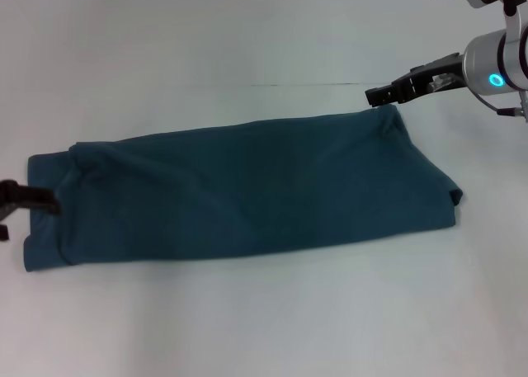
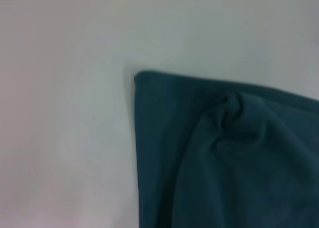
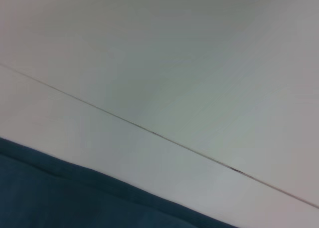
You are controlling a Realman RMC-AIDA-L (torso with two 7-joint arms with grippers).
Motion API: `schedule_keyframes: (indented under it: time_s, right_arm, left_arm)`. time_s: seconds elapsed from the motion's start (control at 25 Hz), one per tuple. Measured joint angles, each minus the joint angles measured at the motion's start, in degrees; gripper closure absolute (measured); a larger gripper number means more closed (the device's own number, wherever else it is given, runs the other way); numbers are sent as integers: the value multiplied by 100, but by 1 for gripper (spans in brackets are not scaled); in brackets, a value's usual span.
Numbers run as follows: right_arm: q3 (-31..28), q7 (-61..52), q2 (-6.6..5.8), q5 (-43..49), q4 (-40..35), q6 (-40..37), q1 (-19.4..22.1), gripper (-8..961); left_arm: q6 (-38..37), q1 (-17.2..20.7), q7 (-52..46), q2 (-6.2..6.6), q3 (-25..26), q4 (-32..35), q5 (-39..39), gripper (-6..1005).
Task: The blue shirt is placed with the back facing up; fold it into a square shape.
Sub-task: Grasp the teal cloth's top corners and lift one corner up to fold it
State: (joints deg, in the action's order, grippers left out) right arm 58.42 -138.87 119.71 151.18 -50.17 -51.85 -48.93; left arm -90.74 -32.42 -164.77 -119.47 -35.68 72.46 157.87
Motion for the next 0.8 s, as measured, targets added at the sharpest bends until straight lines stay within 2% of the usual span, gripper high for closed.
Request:
schedule_keyframes:
  time_s: [0.2, 0.48, 0.8]
  right_arm:
    - [16, 0, 8, 0, -18, -26, -2, 22]
    - [31, 0, 9, -1, -16, -35, 1, 23]
    - [241, -7, 9, -15, -3, -17, -5, 23]
  left_arm:
    - [-53, -11, -51, -64, 10, -179, 40, 83]
    - [-1, -8, -162, -36, 25, -553, 52, 93]
    - [421, -42, -247, -41, 19, -907, 114, 104]
